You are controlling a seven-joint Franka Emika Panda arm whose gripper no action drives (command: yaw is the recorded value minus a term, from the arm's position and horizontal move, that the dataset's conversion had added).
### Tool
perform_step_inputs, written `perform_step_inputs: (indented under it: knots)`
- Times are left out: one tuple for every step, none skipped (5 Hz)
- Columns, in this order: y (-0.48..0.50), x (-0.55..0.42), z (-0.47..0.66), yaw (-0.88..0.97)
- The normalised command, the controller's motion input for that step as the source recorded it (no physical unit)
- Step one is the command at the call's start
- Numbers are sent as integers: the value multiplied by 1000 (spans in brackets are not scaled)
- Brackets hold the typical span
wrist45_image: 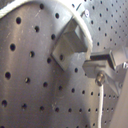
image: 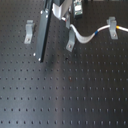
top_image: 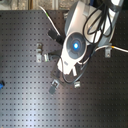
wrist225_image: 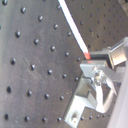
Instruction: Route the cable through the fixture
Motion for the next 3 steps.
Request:
perform_step_inputs:
  knots:
    - [112, -273, 3, 294]
    - [139, -182, 32, 177]
    - [44, -45, 238, 0]
